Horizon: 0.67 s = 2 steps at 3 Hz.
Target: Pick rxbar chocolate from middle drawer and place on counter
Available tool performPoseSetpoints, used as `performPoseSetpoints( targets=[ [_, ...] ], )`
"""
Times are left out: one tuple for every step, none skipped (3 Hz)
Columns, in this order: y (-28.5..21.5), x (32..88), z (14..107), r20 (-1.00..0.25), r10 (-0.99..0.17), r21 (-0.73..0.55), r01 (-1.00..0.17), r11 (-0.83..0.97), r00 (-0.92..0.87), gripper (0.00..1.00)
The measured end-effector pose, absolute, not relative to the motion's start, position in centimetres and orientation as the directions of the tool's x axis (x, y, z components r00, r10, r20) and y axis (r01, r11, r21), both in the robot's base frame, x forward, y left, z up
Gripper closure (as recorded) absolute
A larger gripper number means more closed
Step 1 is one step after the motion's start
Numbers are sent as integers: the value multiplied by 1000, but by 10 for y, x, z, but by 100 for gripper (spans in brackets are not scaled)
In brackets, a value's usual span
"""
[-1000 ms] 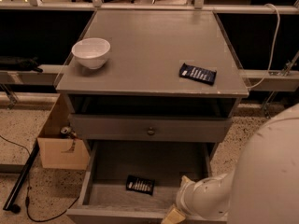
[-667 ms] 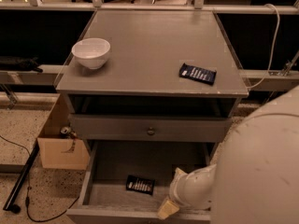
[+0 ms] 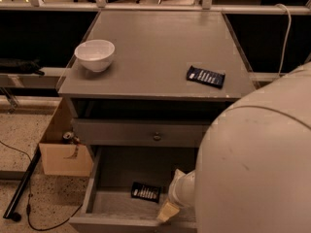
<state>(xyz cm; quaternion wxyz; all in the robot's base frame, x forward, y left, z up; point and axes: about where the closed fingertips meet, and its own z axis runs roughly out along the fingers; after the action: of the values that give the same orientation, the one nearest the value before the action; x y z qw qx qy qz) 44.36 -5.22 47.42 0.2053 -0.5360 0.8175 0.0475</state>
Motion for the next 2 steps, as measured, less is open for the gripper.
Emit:
performPoseSetpoints(
  targets=[
    [-56, 446, 463, -376, -853, -127, -892, 434, -362, 0],
    [-59, 455, 454, -369, -848, -115, -887, 446, -379, 0]
  ],
)
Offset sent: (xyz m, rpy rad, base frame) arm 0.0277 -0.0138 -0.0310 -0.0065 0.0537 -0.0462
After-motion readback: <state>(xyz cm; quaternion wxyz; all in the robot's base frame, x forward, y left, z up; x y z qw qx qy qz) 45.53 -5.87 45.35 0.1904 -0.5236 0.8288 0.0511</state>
